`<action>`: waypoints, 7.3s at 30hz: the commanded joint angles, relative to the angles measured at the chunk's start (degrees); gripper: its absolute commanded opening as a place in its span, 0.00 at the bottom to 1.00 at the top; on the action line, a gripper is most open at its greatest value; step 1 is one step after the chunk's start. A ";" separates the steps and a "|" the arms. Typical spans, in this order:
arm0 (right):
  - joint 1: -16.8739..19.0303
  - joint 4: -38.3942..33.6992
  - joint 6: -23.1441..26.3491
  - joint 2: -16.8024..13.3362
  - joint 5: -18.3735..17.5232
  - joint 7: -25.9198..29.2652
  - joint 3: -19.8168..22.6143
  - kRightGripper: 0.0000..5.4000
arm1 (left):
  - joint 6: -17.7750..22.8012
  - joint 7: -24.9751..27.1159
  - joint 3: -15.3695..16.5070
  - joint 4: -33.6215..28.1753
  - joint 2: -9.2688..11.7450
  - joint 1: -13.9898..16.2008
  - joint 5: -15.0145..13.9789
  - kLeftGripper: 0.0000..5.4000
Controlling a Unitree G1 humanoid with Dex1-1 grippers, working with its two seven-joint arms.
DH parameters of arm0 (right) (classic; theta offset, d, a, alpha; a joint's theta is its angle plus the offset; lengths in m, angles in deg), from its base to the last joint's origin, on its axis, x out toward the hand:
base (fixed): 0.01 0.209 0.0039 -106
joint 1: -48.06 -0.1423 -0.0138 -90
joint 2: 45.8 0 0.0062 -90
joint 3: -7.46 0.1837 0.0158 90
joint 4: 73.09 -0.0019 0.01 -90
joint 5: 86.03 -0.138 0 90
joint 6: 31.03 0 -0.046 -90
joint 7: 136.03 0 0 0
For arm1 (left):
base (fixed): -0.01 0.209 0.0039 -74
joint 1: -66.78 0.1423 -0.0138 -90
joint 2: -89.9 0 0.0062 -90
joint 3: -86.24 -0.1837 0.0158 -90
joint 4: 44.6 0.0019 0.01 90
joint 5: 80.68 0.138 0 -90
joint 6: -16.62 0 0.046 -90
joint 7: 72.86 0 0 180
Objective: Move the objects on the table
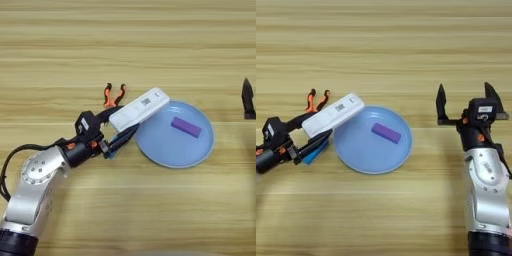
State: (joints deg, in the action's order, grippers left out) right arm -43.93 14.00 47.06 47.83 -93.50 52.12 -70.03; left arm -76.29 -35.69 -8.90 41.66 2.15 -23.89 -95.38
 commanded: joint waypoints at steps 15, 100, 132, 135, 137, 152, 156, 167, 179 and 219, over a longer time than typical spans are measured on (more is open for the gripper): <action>-0.43 2.98 -2.40 0.62 0.20 1.11 -2.03 1.00 | 4.13 -26.94 7.55 4.64 -4.04 -1.12 14.04 0.53; -2.97 3.33 -4.18 -1.25 -3.91 5.66 -0.43 1.00 | -1.75 -27.63 -1.67 3.54 -9.13 4.92 19.80 1.00; -6.78 -8.53 16.62 -11.21 -7.97 23.95 -10.82 1.00 | -14.49 -31.89 5.09 7.71 -12.02 -7.03 17.05 1.00; -7.38 -8.08 19.90 -11.36 -7.32 25.11 -12.97 1.00 | -14.79 -31.67 5.17 7.65 -12.13 -6.57 17.04 1.00; -7.66 -7.31 21.55 -11.40 -6.78 25.67 -14.19 1.00 | -14.87 -31.69 5.15 7.59 -12.11 -6.39 17.15 1.00; -9.67 -1.44 30.71 -12.85 -4.79 29.25 -18.67 1.00 | -15.49 -31.74 5.24 6.68 -12.16 -5.87 16.75 1.00; -10.70 1.11 31.00 -13.44 -3.73 30.14 -19.28 1.00 | -15.56 -31.85 5.14 6.61 -12.33 -5.93 16.77 1.00; -12.74 5.82 30.50 -15.60 -0.65 33.72 -21.13 1.00 | -15.93 -32.35 4.89 6.90 -12.97 -5.82 16.93 1.00; -13.93 8.71 28.46 -17.52 3.52 37.03 -23.69 1.00 | -16.21 -33.33 5.14 7.18 -13.87 -5.36 16.49 1.00; -16.76 18.88 26.39 -17.56 8.72 45.96 -30.63 0.30 | -12.11 -36.95 8.78 6.27 -17.91 -2.00 12.05 1.00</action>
State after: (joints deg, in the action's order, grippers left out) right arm -62.27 31.27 71.15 31.16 -86.21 97.26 -99.06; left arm -89.30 -72.44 -0.06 48.25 -15.49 -26.33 -83.34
